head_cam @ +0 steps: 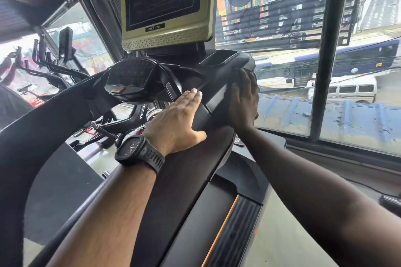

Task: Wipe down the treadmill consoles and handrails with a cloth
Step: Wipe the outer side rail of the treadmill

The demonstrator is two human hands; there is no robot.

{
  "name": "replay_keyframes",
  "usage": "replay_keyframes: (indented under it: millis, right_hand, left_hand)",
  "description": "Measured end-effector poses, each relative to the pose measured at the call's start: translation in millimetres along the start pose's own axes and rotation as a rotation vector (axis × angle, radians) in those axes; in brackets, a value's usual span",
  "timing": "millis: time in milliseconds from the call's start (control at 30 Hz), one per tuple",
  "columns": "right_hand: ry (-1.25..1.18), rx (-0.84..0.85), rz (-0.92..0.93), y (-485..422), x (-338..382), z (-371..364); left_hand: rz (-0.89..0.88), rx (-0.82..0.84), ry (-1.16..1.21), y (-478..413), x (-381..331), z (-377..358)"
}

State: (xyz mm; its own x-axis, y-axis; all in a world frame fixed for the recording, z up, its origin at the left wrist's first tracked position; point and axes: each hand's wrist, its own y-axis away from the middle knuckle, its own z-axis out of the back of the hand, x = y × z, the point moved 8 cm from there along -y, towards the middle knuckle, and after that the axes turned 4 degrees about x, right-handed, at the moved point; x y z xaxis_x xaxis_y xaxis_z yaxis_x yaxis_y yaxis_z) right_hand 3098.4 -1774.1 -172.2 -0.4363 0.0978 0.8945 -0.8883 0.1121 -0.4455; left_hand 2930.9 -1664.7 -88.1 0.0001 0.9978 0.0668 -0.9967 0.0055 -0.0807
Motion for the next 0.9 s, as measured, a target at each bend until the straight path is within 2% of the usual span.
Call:
replay_keyframes:
  millis: [133, 167, 300, 433, 567, 633, 700, 800, 867, 900]
  right_hand:
    - [-0.04, 0.053, -0.271, -8, -15, -5]
    - [-0.047, 0.055, -0.273, -1, -13, -7]
    - [-0.029, 0.059, -0.045, -15, 3, -3]
    - [0.032, 0.072, -0.122, -41, -10, -1]
    - [-0.06, 0.076, -0.341, 7, -38, -3]
    - [-0.062, 0.104, -0.302, 51, -38, -8]
    - [-0.021, 0.122, -0.162, 94, -24, -12]
    - [-0.002, 0.091, 0.018, 98, -12, -10]
    - [0.02, 0.064, 0.019, 77, -19, -6]
    - [0.009, 0.052, -0.044, 69, -27, -4]
  left_hand:
    - [0.003, -0.006, 0.008, 0, 0, -1]
    - [0.002, -0.012, 0.004, -1, 1, 0]
    - [-0.005, -0.021, -0.007, -1, 1, -2]
    - [-0.004, -0.015, -0.004, -2, 2, -1]
    - [-0.005, -0.028, 0.002, -1, -1, 1]
    - [-0.005, -0.027, 0.006, -1, 0, 1]
    - [-0.002, -0.028, 0.009, -1, 1, 0]
    - [-0.006, -0.028, 0.01, 0, 0, 0]
    - [-0.004, -0.021, 0.007, 0, -1, -1]
    - [-0.002, -0.021, 0.008, 0, 0, -1]
